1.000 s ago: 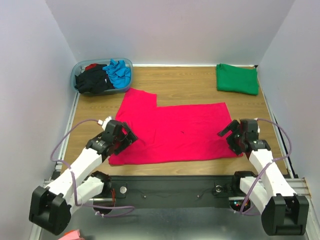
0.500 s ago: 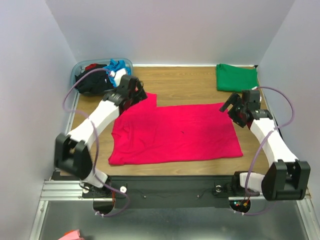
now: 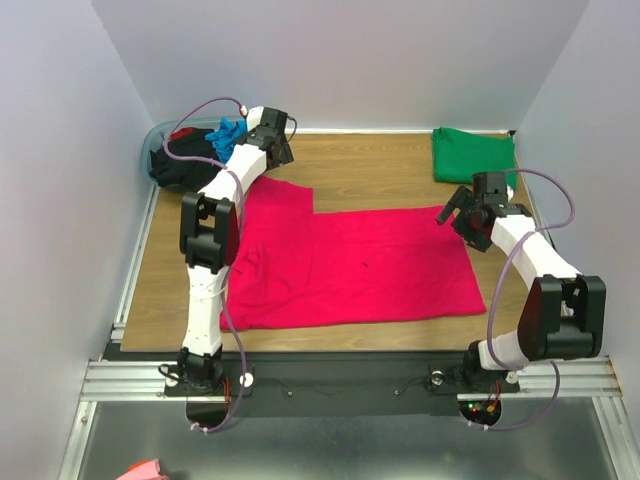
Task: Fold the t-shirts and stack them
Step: Fold the tshirt
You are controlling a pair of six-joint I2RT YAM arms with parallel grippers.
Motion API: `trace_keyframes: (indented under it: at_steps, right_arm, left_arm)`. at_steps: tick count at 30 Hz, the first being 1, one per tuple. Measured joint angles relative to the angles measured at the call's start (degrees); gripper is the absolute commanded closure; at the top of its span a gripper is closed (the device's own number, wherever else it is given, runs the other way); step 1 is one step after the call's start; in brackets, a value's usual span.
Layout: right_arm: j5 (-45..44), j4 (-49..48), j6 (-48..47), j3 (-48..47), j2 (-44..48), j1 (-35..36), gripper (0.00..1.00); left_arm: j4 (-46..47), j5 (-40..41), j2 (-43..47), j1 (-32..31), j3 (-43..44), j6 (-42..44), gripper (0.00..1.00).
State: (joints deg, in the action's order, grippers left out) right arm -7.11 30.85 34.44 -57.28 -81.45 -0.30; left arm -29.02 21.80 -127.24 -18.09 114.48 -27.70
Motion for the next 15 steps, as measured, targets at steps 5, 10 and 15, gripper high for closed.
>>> trace_keyframes:
  at_steps: [5,10,15]
  right_arm:
    - [-0.5,0.0,-0.2,0.0,-1.2,0.0,0.0]
    - [-0.5,0.0,-0.2,0.0,-1.9,0.0,0.0]
    - [-0.5,0.0,-0.2,0.0,-2.2,0.0,0.0]
  left_arm:
    - [-0.8,1.7,-6.3,1.1,5.1,2.4,0.04]
    - [-0.7,1.8,-6.9,1.2,5.6,3.4,0.13]
    - [1.0,0.6,-6.8,1.3,4.7,3.4,0.13]
